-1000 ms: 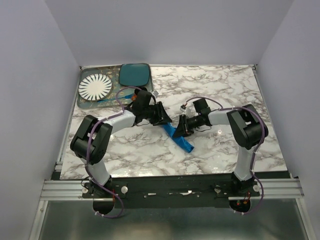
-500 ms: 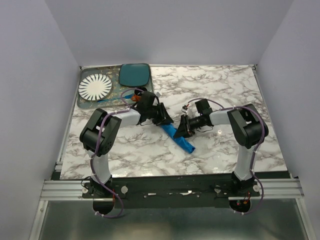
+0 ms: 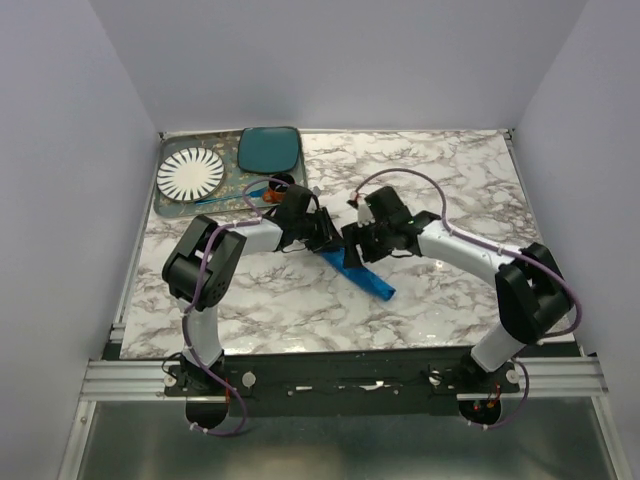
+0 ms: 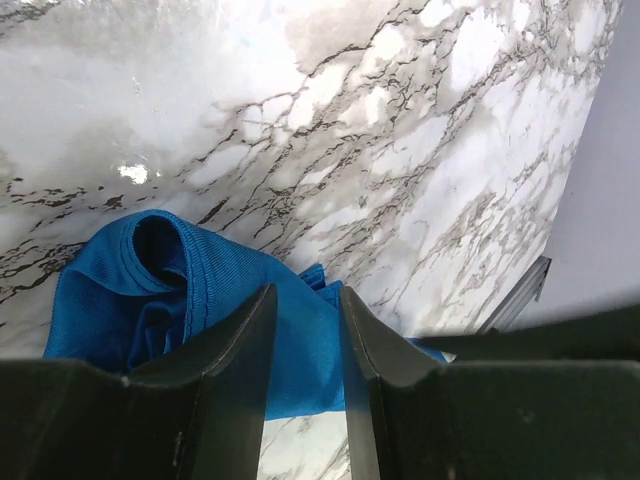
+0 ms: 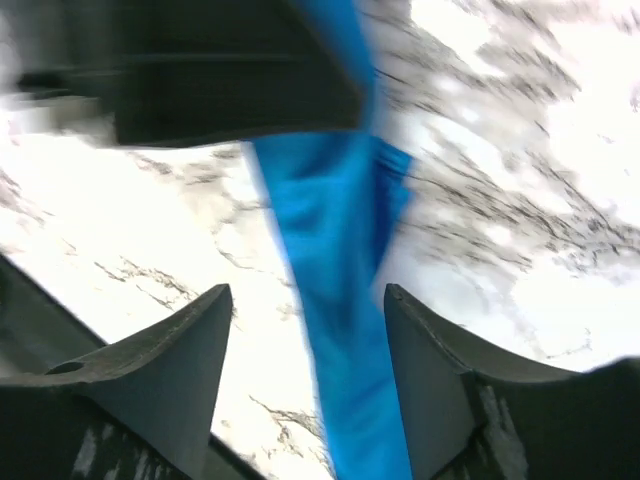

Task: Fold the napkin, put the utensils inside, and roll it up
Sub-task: Roll the napkin with the utensil

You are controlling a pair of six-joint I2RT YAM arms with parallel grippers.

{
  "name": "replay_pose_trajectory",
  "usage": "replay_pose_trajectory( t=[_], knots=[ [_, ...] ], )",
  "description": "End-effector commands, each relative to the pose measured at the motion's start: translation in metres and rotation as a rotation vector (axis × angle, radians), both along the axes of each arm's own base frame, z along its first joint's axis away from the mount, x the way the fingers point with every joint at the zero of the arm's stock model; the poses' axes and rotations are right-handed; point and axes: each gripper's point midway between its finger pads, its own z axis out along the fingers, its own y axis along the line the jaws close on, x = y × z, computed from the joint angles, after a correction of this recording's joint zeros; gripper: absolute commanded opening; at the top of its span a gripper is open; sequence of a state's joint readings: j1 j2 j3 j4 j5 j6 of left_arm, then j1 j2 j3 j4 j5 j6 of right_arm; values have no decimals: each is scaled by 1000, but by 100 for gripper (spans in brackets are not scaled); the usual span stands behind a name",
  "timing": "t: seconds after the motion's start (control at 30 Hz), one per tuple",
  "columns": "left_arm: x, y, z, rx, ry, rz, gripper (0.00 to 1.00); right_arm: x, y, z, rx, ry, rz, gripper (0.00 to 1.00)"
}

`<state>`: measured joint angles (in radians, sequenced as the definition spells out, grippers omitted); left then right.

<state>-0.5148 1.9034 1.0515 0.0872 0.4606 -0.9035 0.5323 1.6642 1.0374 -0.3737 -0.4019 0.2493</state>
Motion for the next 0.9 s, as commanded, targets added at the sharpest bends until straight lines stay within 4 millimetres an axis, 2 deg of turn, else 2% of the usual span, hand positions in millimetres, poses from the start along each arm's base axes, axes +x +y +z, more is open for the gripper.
replay_pose_trajectory(
  t=[0.0, 0.03, 0.1, 0.13, 0.2, 0.23, 0.3, 0.43, 0.53, 0.63, 0.73, 0.77, 0.83, 0.87],
  knots=[
    [1, 5, -18, 48, 6, 7, 40, 12, -29, 21, -523, -391, 18, 75],
    [2, 6, -19, 48, 5, 9, 40, 5, -19, 25, -570, -441, 67, 75],
    [2, 7, -20, 46, 12, 9, 40, 9, -22, 27, -685, -512, 64, 77],
    [1, 7, -22, 46, 16, 8, 40, 5, -15, 22, -732, -532, 100, 77],
    [2, 8, -23, 42, 23, 12, 40, 6, -14, 20, -812, -578, 114, 78],
    [1, 8, -25, 41, 28, 10, 40, 2, -9, 12, -849, -585, 153, 79],
    [1, 8, -25, 37, 30, 12, 40, 4, -4, 11, -867, -600, 158, 79],
    [1, 9, -25, 34, 34, 13, 40, 2, 5, -4, -881, -601, 228, 79],
    [2, 10, -24, 31, 33, 13, 40, 0, 3, -13, -889, -595, 240, 78],
    [4, 10, -23, 33, 27, 12, 40, -1, -1, -23, -911, -583, 246, 73],
    [4, 10, -22, 32, 27, 10, 40, -4, -1, -34, -900, -553, 250, 60],
    [4, 10, -22, 31, 28, 11, 40, -3, -2, -37, -893, -542, 245, 52],
    [5, 11, -20, 30, 28, 11, 40, -4, -4, -42, -882, -518, 240, 46],
    [7, 9, -16, 28, 20, 3, 40, -4, -3, -45, -846, -491, 240, 38]
  ],
)
